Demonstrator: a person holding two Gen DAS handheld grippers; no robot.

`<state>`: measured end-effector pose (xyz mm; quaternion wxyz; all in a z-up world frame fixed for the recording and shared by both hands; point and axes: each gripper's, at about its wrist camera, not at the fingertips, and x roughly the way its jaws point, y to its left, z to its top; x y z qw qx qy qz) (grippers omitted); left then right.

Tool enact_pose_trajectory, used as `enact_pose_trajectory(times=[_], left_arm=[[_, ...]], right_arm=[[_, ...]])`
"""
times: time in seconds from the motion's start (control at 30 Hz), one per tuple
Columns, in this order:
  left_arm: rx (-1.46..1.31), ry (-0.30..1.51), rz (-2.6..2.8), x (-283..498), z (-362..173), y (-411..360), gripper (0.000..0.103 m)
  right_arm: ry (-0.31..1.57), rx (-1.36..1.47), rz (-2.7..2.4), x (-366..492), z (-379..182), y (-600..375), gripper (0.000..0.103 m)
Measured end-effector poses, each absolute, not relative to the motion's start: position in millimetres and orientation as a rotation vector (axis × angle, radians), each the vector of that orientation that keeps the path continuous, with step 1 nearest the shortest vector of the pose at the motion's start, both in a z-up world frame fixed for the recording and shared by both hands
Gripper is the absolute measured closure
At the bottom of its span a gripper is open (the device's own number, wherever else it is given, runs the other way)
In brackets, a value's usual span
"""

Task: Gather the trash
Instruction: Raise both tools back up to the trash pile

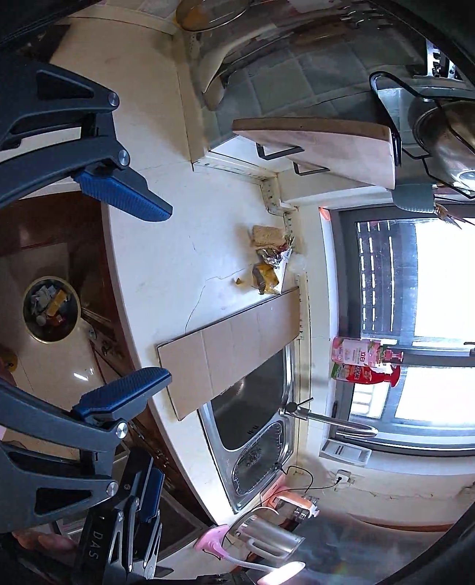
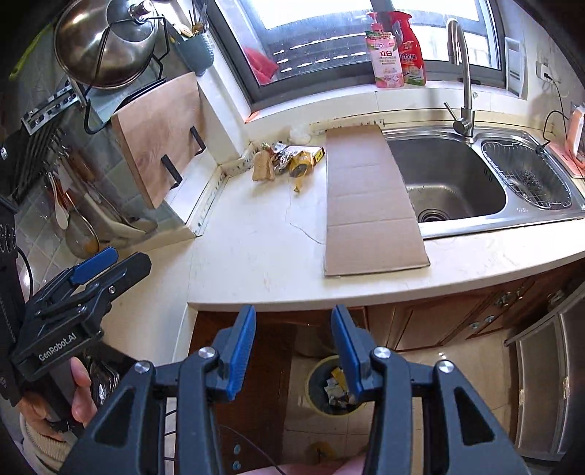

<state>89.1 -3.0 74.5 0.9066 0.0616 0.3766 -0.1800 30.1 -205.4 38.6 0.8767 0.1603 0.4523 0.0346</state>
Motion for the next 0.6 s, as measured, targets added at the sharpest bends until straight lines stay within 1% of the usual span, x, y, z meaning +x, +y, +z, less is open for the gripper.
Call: enact_pose_trajectory(times=[0.17, 0.3, 0.47, 0.6], left_arm=[[0.115, 0.785, -0.351, 114.1, 66.9, -4.1, 0.022], [0.112, 0.803, -0.315, 150.4, 53.7, -9.6, 0.022], [0.127, 0.818, -0.263, 213.6, 35.3, -25.7, 0.022], [0.13, 0.857, -0.206, 284.2, 15.4, -42.0, 0.022]], right_arm=[[0.975, 0.333, 0.084, 60.6, 31.2, -213.0, 0.059], [0.986, 0.323, 0.119, 100.4, 24.6, -220.5, 0.059], [1.004, 0.327, 0.2, 177.7, 15.1, -236.5, 0.059], [1.029, 0.299, 0.259, 250.5, 7.3, -251.8, 0.059]])
